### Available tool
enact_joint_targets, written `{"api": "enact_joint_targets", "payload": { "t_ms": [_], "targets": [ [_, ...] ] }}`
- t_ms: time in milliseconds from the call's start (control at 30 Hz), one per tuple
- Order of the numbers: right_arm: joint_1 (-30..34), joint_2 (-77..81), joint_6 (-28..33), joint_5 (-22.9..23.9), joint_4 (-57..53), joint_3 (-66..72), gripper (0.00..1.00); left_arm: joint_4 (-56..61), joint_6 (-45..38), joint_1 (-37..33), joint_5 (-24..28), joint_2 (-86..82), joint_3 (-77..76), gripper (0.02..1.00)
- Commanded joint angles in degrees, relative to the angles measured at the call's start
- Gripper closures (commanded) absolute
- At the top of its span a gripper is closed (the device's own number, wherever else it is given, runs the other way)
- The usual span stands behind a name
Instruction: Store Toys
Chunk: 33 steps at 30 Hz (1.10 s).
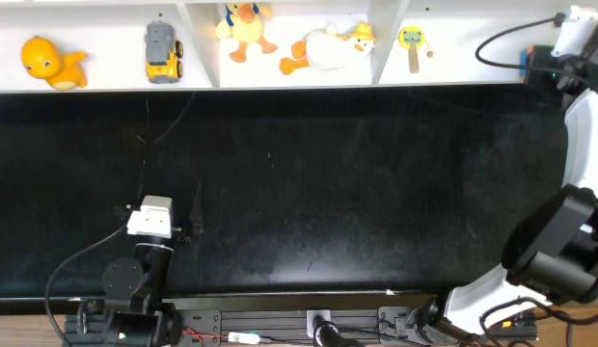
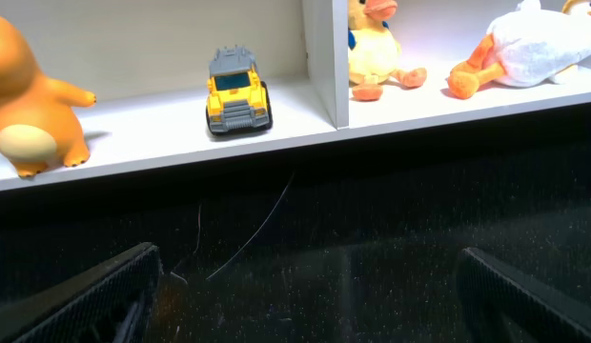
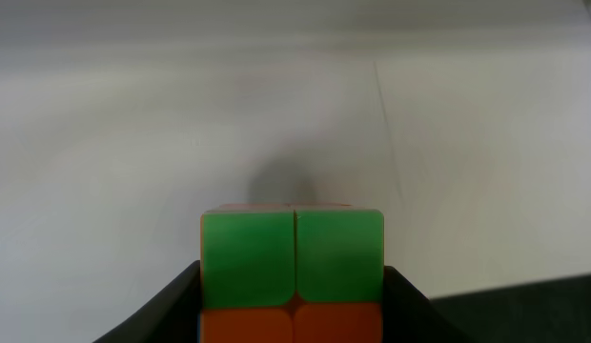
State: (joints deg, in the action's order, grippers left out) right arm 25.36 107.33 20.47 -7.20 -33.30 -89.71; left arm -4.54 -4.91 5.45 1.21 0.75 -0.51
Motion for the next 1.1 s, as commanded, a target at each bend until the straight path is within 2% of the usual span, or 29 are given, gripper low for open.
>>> {"api": "enact_joint_targets", "payload": {
  "t_ms": [33, 100, 133, 233, 267, 300, 333, 567, 733, 767, 900, 967, 1000, 1100],
  "targets": [
    [-1.9, 1.4, -0.8, -0.2, 0.8, -4.0, 0.562, -0.2, -0.9, 0.2, -0.3, -0.6, 0.1, 0.02],
    [-2.3, 1.7, -0.8, -0.3, 1.2, -4.1, 0.553, -0.2, -0.9, 0.2, -0.3, -0.6, 0.1, 0.02],
    [-2.4, 1.8, -0.8, -0.3, 1.2, -4.1, 0.492, -0.2, -0.9, 0.2, -0.3, -0.6, 0.1, 0.02],
    [-2.5, 2.1, -0.8, -0.3, 1.0, -4.0, 0.272, -0.2, -0.9, 0.2, -0.2, -0.6, 0.1, 0.02],
    [-2.5, 2.1, -0.8, -0.2, 0.8, -4.0, 0.134, -0.2, -0.9, 0.2, -0.3, -0.6, 0.1, 0.02],
    [-2.5, 2.0, -0.8, -0.2, 0.7, -4.0, 0.038, -0.2, -0.9, 0.2, -0.2, -0.6, 0.1, 0.02],
    [-2.5, 1.9, -0.8, -0.2, 0.5, -4.0, 0.001, -0.2, -0.9, 0.2, -0.3, -0.6, 0.1, 0.02],
    [-2.6, -1.9, -0.8, 0.7, -2.2, 0.4, 0.005, -0.2, -0.9, 0.2, -0.3, -0.6, 0.1, 0.02],
    [-2.3, -14.8, -0.8, 4.5, 3.0, 17.9, 0.005, -0.2, -0.9, 0.2, -0.3, -0.6, 0.1, 0.02],
    [-1.5, -21.0, -0.9, 4.5, 6.2, 25.2, 0.005, -0.2, -0.9, 0.2, -0.3, -0.6, 0.1, 0.02],
    [-0.4, -33.4, -5.5, 4.5, 16.6, 41.1, 0.005, -0.2, -0.9, 0.2, -0.3, -0.6, 0.1, 0.02],
    [-2.0, -39.3, -7.6, 4.5, 22.6, 48.8, 0.007, -0.2, -0.9, 0.2, -0.3, -0.6, 0.1, 0.02],
    [-4.8, -44.7, -9.6, 5.6, 28.0, 55.7, 0.005, -0.2, -0.9, 0.2, -0.3, -0.6, 0.1, 0.02],
    [-12.1, -53.6, -11.5, 9.4, 33.5, 64.8, 0.003, -0.2, -0.9, 0.2, -0.3, -0.6, 0.1, 0.02]
  ]
}}
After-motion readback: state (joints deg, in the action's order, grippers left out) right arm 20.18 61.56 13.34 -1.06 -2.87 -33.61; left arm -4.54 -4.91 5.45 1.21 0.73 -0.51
